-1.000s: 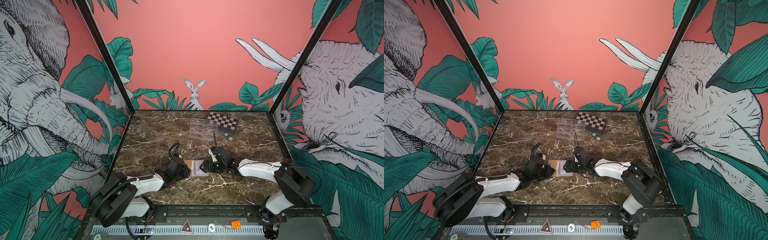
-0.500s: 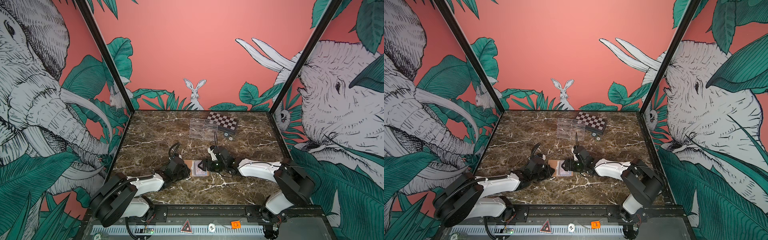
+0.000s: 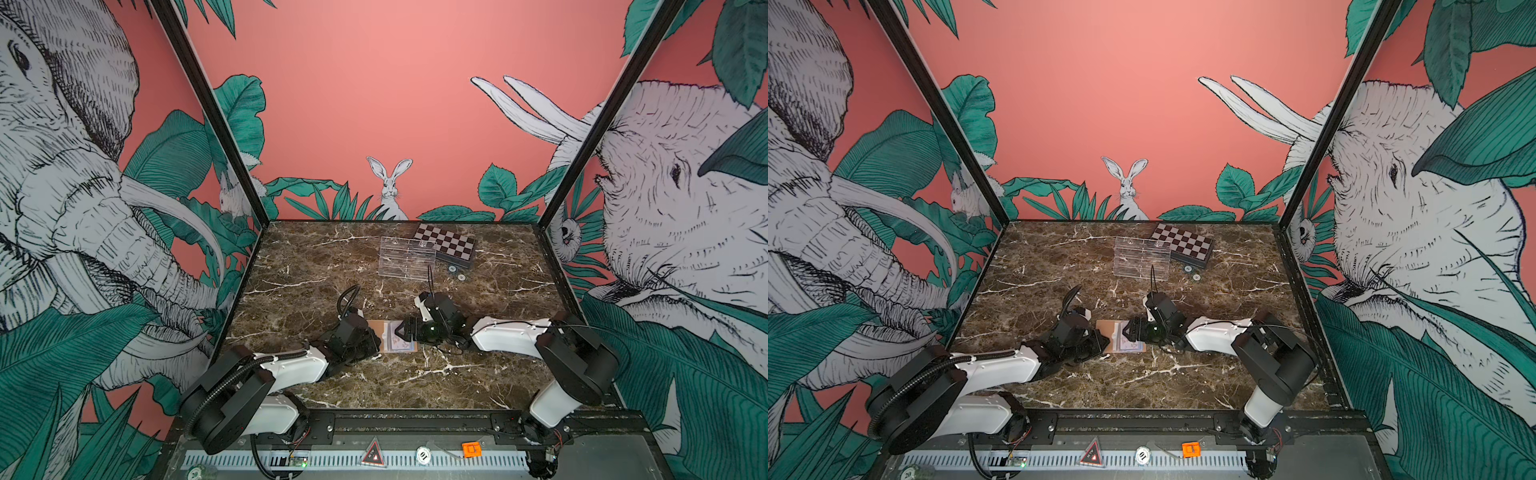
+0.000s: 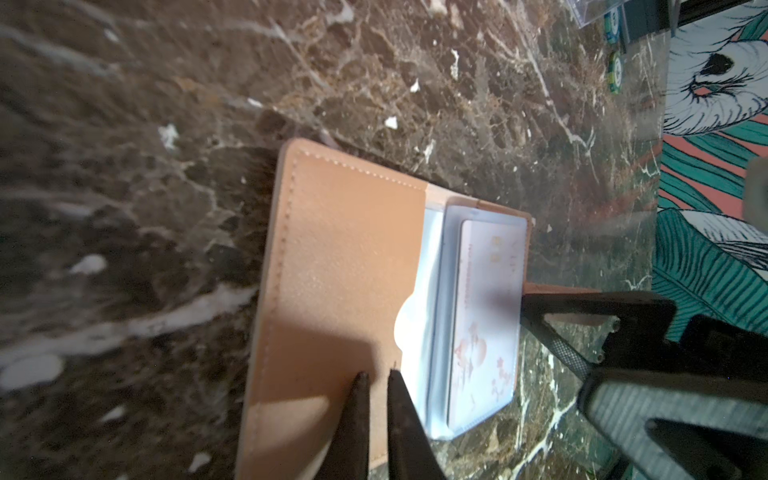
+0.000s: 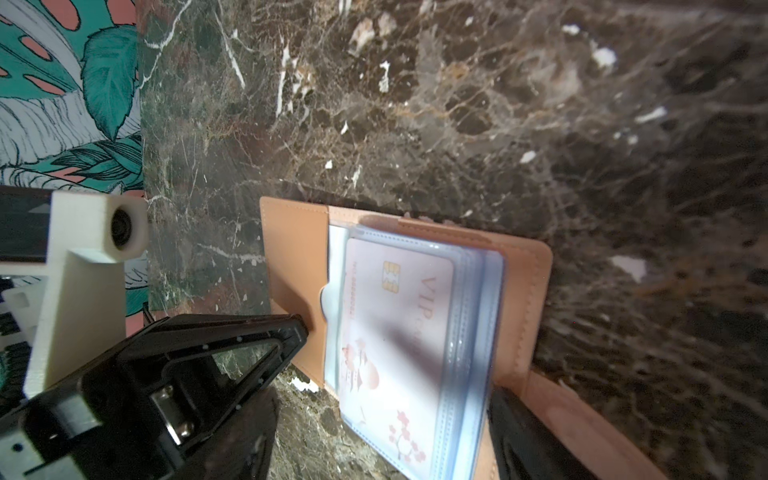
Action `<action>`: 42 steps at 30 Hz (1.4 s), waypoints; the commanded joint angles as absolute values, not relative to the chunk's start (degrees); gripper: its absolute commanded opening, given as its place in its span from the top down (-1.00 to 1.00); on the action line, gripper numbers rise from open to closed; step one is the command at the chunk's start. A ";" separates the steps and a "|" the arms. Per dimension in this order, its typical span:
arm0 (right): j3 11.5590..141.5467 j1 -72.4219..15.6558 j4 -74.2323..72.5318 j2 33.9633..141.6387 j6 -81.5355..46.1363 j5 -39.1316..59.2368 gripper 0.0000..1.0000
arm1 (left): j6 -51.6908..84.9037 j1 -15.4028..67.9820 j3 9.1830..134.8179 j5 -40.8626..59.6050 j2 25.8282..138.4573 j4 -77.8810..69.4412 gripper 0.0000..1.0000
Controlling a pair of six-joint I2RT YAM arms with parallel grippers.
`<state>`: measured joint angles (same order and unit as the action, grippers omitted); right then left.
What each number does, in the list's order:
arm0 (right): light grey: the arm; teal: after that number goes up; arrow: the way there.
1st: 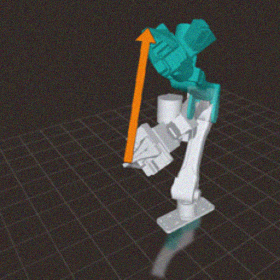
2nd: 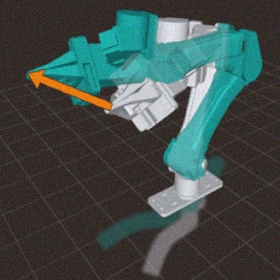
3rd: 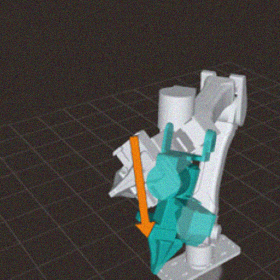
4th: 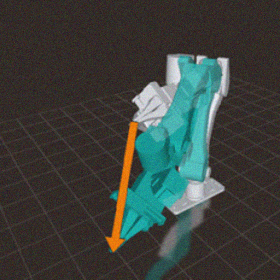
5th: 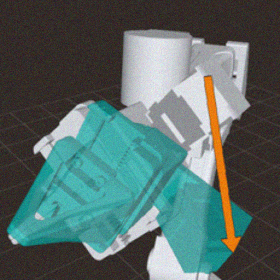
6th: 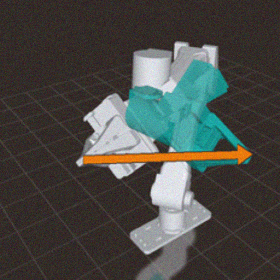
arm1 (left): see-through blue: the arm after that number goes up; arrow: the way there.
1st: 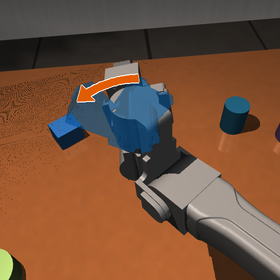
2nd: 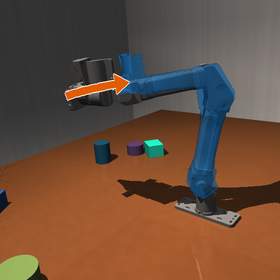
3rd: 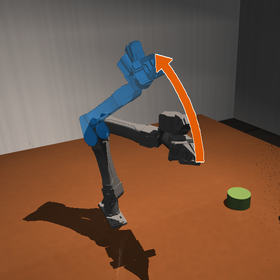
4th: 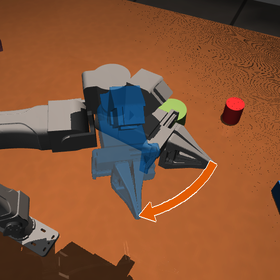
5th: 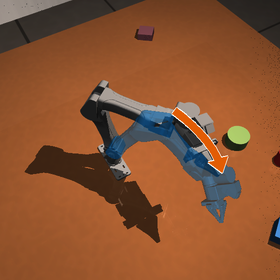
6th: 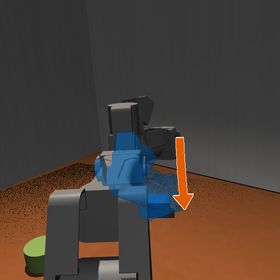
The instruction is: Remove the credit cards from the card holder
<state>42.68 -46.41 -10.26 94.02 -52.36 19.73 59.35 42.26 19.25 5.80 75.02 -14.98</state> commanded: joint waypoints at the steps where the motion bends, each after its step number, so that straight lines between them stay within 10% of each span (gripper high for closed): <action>1: 41.16 -46.23 -11.85 95.64 -53.16 19.85 -0.57 | 59.54 42.01 17.88 6.10 74.74 -14.83 0.75; 42: 39.26 -48.08 -25.28 96.15 -57.49 24.88 -0.55 | 59.64 42.39 17.22 6.82 76.99 -17.75 0.77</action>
